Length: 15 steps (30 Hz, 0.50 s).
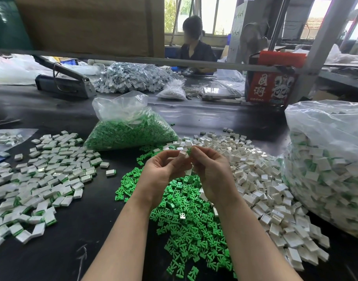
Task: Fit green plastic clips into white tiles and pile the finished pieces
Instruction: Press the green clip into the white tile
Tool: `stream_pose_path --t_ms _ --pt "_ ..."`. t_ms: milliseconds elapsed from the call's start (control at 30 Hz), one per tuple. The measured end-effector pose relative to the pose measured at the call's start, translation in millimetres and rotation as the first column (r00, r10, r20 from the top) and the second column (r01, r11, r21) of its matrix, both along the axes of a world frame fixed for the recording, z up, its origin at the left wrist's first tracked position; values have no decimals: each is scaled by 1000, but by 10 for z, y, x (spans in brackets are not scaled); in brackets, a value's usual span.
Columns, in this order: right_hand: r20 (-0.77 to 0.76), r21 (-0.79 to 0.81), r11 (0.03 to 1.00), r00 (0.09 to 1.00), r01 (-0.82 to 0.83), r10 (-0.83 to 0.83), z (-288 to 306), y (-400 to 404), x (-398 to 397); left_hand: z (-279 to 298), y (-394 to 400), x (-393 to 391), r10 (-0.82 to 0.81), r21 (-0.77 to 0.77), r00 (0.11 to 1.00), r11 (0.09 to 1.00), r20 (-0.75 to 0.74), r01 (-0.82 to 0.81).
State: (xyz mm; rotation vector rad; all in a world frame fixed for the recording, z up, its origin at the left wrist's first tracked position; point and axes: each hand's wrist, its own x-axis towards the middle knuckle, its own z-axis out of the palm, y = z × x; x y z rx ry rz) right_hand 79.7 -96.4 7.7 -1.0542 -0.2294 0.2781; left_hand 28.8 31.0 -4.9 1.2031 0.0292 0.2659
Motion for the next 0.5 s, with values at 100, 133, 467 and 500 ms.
stream_pose_path --t_ms 100,133,467,500 --pt "6 3 1000 1000 -6 6 4 -19 0 -9 10 9 30 -2 999 1000 -20 -30" --pt "15 -9 1000 1000 -2 2 3 -23 -4 -16 12 17 62 20 998 998 -35 -61" --pt "85 -89 995 996 45 -37 -20 -10 -20 -28 37 34 117 -141 992 982 -54 -123" --pt "99 -102 993 994 53 -43 -21 -6 -23 -25 28 35 107 -165 992 979 -65 -117"
